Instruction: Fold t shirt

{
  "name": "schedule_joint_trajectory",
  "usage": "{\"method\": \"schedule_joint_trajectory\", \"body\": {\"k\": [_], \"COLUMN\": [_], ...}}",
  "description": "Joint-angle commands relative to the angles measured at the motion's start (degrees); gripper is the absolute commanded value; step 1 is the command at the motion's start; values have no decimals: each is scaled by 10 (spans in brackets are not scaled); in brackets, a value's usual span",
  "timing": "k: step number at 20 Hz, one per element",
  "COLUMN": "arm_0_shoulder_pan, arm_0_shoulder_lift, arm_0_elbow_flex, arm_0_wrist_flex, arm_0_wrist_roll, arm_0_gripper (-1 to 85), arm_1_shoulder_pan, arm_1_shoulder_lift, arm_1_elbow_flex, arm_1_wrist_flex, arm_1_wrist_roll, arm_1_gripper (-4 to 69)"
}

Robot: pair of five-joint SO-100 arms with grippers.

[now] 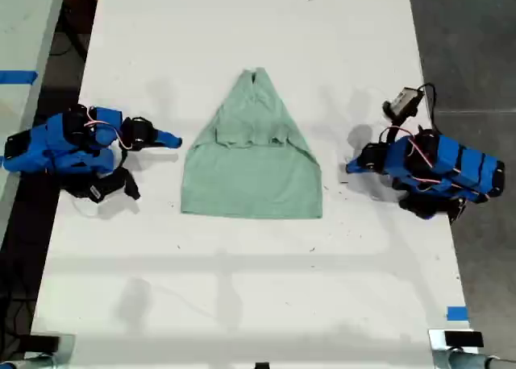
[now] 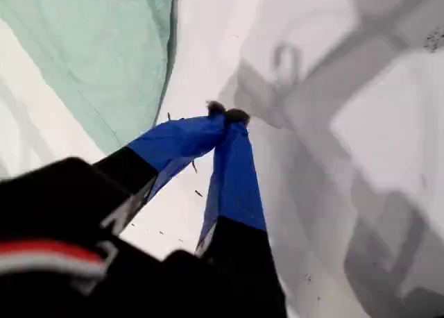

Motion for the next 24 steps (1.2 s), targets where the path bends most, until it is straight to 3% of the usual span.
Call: {"method": "schedule_joint_trajectory", "body": {"k": [1,8,9,10,12,15,19,22,24], "arm_0_shoulder_pan": [-4,-3,-3,-4,-7,-6,-5,-4,-4], "arm_0_shoulder_lift": [4,4,4,4,4,4,4,4,4], "arm_0_elbow_flex": [-2,-2,-2,-2,-2,-2,-2,-2,-2], "arm_0_wrist_flex": [27,25,25,24,22,22,22,23,23], "arm_0_wrist_roll": [-64,-54,-54,-51,-48,-48,-48,-48,-48], "arm_0_gripper": [-1,-1,-1,-1,-1,-1,-1,-1,-1], "arm_1_shoulder_pan": [-32,-35,-36,-29,-38,-82,-106,-106,-105], "arm_1_shoulder_lift": [1,1,-4,-11,-134,-425,-709,-825,-886], "arm_1_elbow_flex": [32,17,-4,-36,-135,-282,-433,-483,-479], "arm_1_wrist_flex": [-62,-66,-46,-53,-62,-127,-155,-183,-214], "arm_1_wrist_roll": [107,98,143,121,122,121,120,109,104], "arm_1_gripper": [-4,-3,-3,-3,-3,-2,219,240,188]}}
